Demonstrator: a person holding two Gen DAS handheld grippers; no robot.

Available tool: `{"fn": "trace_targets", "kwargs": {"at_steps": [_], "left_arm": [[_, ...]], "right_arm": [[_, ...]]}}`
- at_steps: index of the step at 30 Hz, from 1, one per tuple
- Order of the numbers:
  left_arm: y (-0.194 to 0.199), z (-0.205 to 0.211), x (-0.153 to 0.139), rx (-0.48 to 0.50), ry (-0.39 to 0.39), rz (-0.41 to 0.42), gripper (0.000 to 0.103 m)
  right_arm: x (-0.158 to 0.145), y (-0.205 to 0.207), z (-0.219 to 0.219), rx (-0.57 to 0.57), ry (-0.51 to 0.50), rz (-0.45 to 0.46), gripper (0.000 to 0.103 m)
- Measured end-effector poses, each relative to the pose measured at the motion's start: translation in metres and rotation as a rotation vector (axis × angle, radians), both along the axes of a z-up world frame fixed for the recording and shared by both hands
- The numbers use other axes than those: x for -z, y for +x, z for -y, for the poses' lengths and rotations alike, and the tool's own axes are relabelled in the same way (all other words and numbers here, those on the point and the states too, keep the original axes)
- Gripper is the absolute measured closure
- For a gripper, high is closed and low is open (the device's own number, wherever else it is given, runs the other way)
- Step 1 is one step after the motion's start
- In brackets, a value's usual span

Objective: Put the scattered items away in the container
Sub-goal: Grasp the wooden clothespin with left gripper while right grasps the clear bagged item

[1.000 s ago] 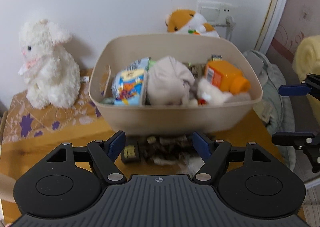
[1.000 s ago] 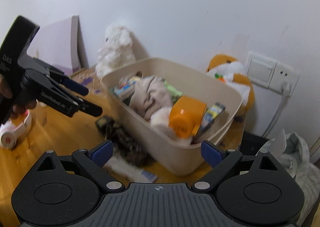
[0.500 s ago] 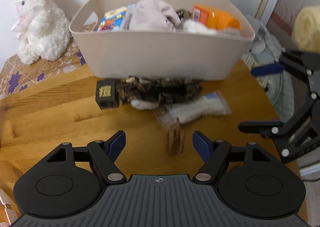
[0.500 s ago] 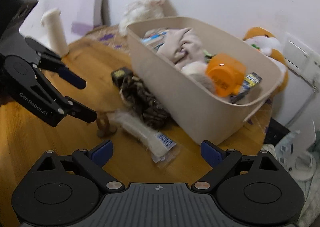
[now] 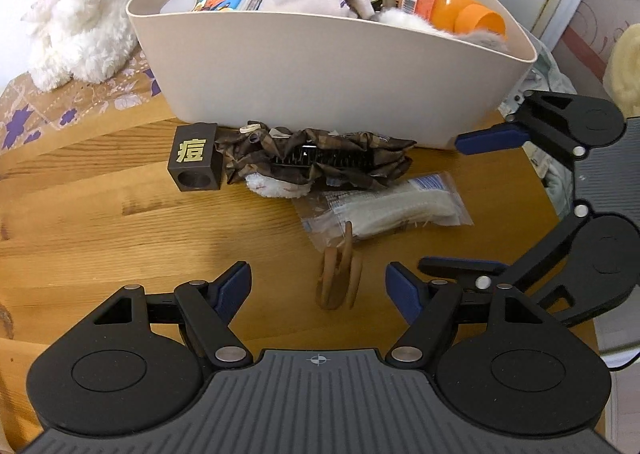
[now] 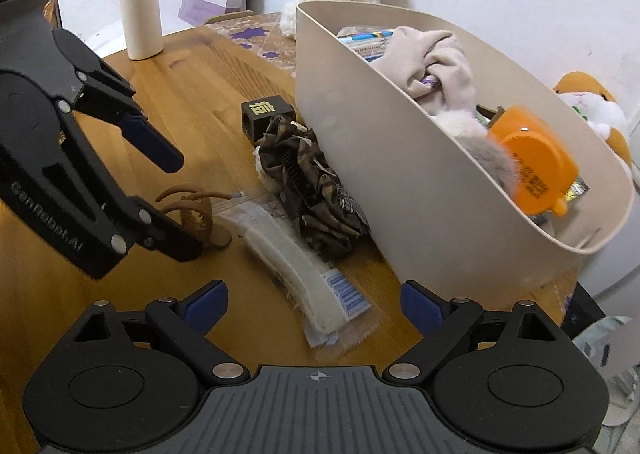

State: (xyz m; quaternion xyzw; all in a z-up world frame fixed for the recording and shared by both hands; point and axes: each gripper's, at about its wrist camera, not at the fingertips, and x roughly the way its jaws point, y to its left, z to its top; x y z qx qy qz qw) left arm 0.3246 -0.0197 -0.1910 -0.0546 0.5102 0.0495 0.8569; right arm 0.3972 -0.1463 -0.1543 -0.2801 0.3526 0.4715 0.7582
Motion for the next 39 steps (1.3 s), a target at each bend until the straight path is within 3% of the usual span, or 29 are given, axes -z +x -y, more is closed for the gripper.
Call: {"fn": "trace_targets", "kwargs": {"at_steps": [8, 13, 17, 19, 24, 31, 39], "left_arm": [[0.008, -0.009, 0.010, -0.029, 0.006, -0.011, 0.028], [0.011, -0.013, 0.015, -0.034, -0.017, -0.014, 0.041], [0.011, -0.009, 0.019, -0.002, -0.013, -0.010, 0.054], [0.012, -0.007, 0.019, 0.019, -0.019, -0.009, 0.064], [0.010, -0.004, 0.017, 0.050, -0.031, -0.011, 0.076], [0.006, -0.009, 0.013, 0.043, -0.054, -0.004, 0.081], [-0.002, -0.015, 0.003, 0.036, -0.071, 0.025, 0.084]], "right_arm": [[0.020, 0.013, -0.004, 0.017, -0.003, -0.067, 0.017], [0.022, 0.017, -0.002, 0.046, 0.043, -0.098, 0.025], [0.019, 0.018, -0.001, 0.019, 0.053, -0.095, 0.052], [0.018, 0.018, -0.001, 0.004, 0.045, -0.098, 0.057], [0.017, 0.007, -0.002, -0.027, 0.034, -0.082, 0.068], [0.013, -0.011, 0.004, -0.068, 0.022, -0.082, 0.075], [0.007, -0.010, 0.027, -0.002, 0.044, -0.102, 0.077]]}}
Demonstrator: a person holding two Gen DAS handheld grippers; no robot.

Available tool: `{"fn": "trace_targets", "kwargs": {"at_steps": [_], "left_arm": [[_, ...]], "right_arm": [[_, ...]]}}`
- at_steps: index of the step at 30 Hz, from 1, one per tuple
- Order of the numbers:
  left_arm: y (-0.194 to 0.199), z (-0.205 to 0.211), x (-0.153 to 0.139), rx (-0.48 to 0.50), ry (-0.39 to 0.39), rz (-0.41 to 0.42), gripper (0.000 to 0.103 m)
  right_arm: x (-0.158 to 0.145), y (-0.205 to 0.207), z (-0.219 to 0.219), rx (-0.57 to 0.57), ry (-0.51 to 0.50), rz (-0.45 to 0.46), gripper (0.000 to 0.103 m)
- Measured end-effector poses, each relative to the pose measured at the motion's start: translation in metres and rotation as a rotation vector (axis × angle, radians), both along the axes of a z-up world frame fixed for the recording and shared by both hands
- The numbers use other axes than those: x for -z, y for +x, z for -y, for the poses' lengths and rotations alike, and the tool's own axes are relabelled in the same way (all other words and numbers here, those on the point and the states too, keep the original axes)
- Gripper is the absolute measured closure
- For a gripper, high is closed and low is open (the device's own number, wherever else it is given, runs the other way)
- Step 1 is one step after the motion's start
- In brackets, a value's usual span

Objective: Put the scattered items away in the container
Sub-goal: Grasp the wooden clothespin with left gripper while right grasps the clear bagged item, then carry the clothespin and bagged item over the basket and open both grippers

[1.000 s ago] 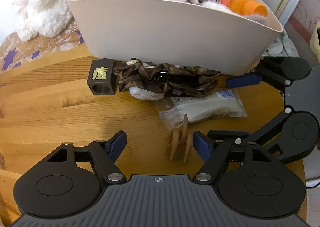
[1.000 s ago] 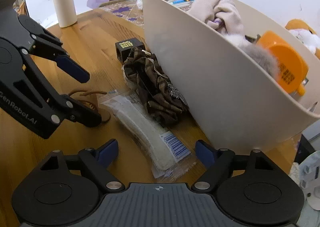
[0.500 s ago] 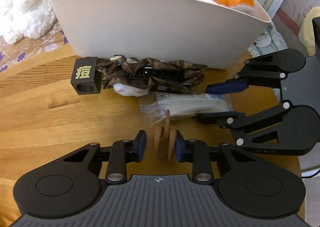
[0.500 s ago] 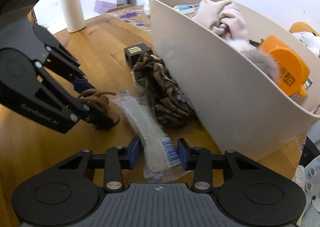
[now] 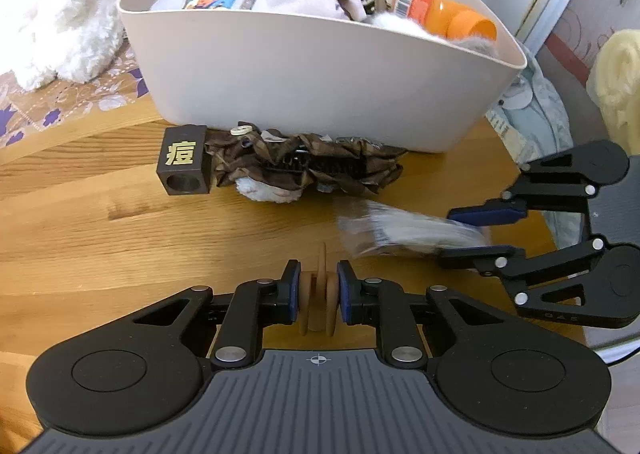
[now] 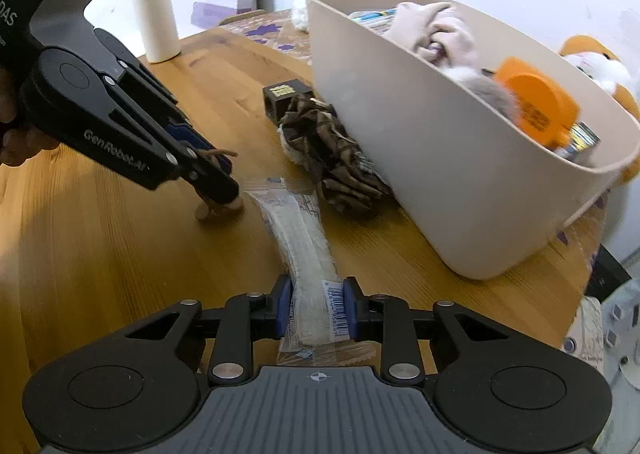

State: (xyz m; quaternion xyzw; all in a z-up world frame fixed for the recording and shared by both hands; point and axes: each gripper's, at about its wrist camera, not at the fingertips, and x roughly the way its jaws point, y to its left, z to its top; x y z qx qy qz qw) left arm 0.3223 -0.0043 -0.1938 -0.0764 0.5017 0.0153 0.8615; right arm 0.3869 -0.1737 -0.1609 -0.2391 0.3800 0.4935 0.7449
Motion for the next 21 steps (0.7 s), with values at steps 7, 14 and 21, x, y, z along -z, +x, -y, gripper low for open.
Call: {"fn": "trace_targets", "kwargs": {"at_steps": [7, 14, 21], "left_arm": [[-0.004, -0.009, -0.008, -0.033, -0.031, 0.017, 0.084], [-0.014, -0.024, -0.029, -0.082, -0.081, 0.063, 0.084], [-0.019, -0.044, -0.058, -0.133, -0.108, 0.131, 0.084]], "right_arm": [[-0.014, -0.003, 0.012, 0.016, 0.034, 0.001, 0.077], [-0.039, -0.007, 0.021, 0.027, 0.093, 0.018, 0.077], [-0.076, -0.004, 0.027, 0.040, 0.188, 0.055, 0.077]]}}
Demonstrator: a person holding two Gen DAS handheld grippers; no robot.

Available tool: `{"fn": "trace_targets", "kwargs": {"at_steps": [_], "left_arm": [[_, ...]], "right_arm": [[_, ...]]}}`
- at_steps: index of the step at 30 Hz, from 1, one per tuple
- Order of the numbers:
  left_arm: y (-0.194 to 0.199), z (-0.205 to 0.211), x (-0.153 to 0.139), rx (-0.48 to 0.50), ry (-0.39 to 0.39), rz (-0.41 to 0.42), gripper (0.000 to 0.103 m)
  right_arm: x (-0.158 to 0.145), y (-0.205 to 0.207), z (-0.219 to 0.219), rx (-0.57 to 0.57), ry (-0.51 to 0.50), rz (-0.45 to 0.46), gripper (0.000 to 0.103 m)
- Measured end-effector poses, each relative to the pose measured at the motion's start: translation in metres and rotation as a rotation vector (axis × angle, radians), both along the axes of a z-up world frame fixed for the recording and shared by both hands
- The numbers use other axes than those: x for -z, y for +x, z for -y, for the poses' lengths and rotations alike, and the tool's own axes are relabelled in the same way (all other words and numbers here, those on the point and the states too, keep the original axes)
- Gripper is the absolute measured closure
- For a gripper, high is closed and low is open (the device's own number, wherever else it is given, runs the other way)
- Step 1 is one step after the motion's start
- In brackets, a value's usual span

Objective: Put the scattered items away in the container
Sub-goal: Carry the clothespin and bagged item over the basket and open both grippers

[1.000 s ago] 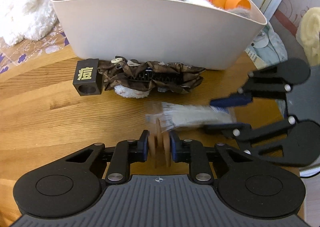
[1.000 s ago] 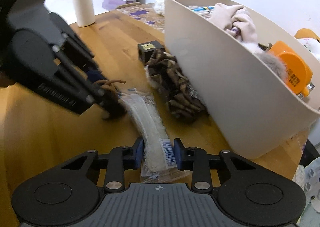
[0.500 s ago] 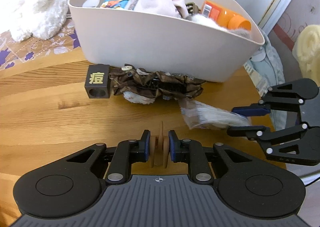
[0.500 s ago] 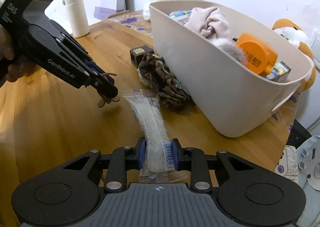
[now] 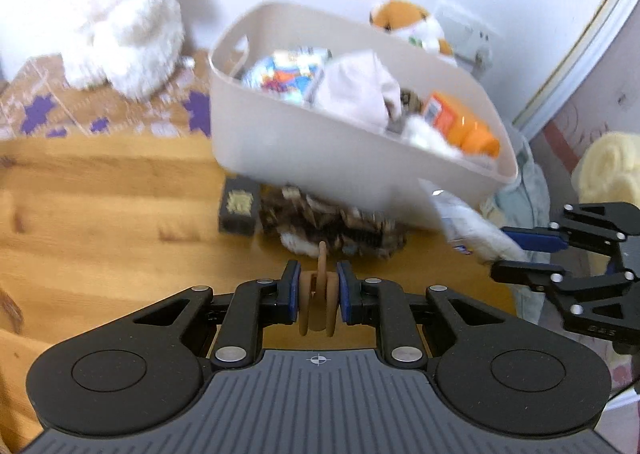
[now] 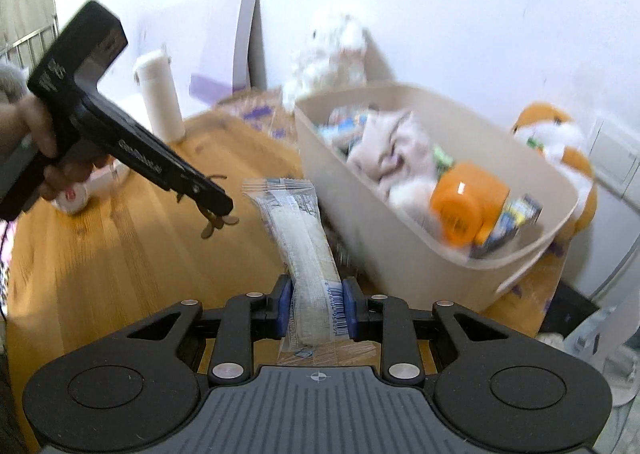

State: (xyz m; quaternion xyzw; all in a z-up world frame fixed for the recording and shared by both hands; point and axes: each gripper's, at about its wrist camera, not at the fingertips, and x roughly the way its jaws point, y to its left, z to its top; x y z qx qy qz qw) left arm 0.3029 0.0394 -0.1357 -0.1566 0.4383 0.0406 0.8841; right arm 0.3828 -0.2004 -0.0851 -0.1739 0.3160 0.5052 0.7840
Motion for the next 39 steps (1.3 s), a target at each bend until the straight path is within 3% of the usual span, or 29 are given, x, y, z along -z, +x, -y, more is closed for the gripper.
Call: {"fn": "trace_targets", "kwargs": {"at_steps": [8, 16, 21, 25, 29, 35, 36, 37, 39], "left_arm": [[0.028, -0.018, -0.048, -0.010, 0.051, 0.121, 0.084], [0.082, -0.015, -0.082, 0.024, 0.088, 0.202, 0.084], [0.118, -0.007, -0.076, 0.033, 0.123, 0.190, 0.084], [0.142, 0.000, -0.066, 0.037, 0.149, 0.172, 0.084], [0.161, 0.005, -0.055, 0.028, 0.194, 0.138, 0.084], [0.175, 0.005, -0.043, 0.013, 0.176, 0.087, 0.083], [0.176, 0.004, -0.041, 0.013, 0.162, 0.076, 0.073], [0.176, 0.003, -0.040, 0.014, 0.152, 0.069, 0.058], [0.174, 0.003, -0.040, 0.002, 0.160, 0.083, 0.035]], "right_arm": [[-0.044, 0.015, 0.001, 0.050, 0.132, 0.063, 0.077], [-0.056, 0.057, -0.005, 0.162, 0.122, 0.135, 0.077], [-0.049, 0.087, -0.014, 0.265, 0.082, 0.153, 0.077], [-0.038, 0.108, -0.022, 0.362, 0.077, 0.112, 0.077], [-0.025, 0.121, -0.038, 0.388, 0.026, 0.104, 0.077], [-0.007, 0.128, -0.058, 0.384, -0.042, 0.068, 0.075], [-0.007, 0.126, -0.060, 0.380, -0.042, 0.081, 0.064], [-0.008, 0.122, -0.061, 0.374, -0.041, 0.100, 0.062], [-0.010, 0.115, -0.063, 0.350, -0.043, 0.122, 0.047]]}}
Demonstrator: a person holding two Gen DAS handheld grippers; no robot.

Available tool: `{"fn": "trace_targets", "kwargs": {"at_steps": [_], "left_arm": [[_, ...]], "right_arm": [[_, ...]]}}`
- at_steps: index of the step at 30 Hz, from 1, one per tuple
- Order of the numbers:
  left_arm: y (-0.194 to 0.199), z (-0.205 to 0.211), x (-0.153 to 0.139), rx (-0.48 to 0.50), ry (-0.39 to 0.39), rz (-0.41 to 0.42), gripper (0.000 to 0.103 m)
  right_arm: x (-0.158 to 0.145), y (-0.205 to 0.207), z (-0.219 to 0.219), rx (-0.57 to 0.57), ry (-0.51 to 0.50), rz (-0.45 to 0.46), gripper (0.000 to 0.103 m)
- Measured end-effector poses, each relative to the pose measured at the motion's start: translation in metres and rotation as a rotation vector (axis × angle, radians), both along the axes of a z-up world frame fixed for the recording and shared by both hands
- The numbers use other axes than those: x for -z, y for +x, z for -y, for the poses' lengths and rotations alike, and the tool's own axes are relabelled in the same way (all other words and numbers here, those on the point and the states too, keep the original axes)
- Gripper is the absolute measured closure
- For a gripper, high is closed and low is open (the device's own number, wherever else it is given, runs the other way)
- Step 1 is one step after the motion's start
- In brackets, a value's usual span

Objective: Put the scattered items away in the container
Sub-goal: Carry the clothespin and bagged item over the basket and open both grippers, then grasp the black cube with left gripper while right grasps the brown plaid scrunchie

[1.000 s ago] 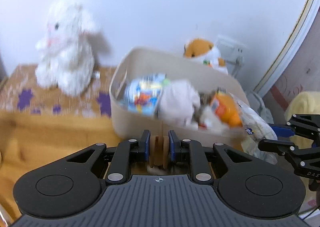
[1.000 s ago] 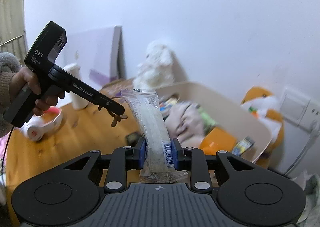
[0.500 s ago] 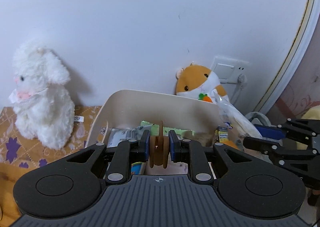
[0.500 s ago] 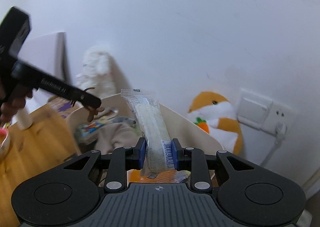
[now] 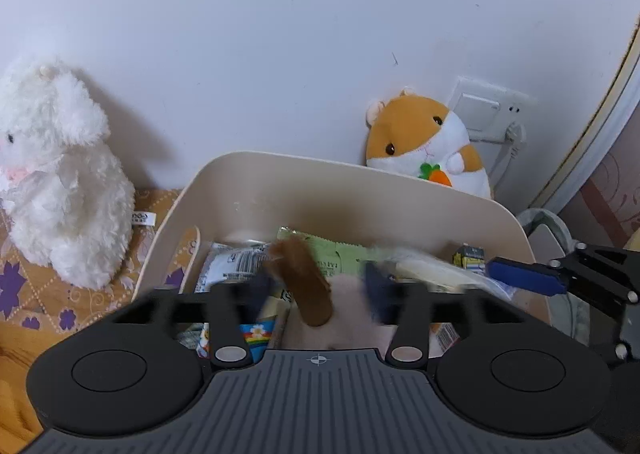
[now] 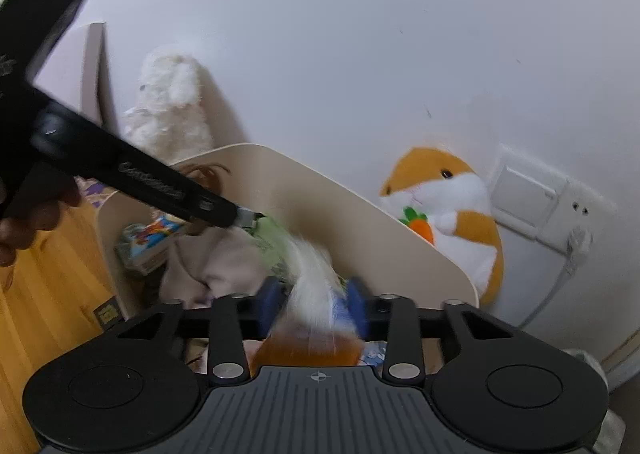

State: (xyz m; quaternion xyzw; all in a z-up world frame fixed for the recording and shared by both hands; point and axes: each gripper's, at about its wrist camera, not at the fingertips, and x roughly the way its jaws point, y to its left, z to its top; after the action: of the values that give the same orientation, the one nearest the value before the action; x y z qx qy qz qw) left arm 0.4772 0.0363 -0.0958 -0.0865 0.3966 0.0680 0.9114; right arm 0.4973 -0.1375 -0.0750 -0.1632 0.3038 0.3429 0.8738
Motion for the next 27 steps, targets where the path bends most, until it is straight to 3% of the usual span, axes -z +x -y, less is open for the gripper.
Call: {"fn": "trace_targets", "kwargs": {"at_steps": [1, 5, 11, 20, 27], "left_arm": [[-0.002, 0.000, -0.001, -0.012, 0.010, 0.018, 0.030], [-0.004, -0.006, -0.005, -0.007, -0.024, 0.026, 0.027], [-0.017, -0.014, -0.009, 0.030, 0.001, 0.031, 0.026], [-0.061, -0.029, -0.018, 0.148, 0.030, 0.042, 0.025], [-0.093, -0.046, -0.004, 0.227, 0.058, -0.045, 0.024]], "right_arm": [[-0.001, -0.004, -0.001, -0.014, -0.007, 0.009, 0.043], [-0.004, -0.020, -0.001, -0.047, -0.023, 0.069, 0.025], [-0.017, -0.043, 0.004, -0.024, 0.059, 0.110, 0.004], [-0.029, -0.088, 0.006, -0.016, 0.154, 0.124, 0.001], [-0.019, -0.123, -0.007, -0.084, 0.129, 0.084, 0.001]]}}
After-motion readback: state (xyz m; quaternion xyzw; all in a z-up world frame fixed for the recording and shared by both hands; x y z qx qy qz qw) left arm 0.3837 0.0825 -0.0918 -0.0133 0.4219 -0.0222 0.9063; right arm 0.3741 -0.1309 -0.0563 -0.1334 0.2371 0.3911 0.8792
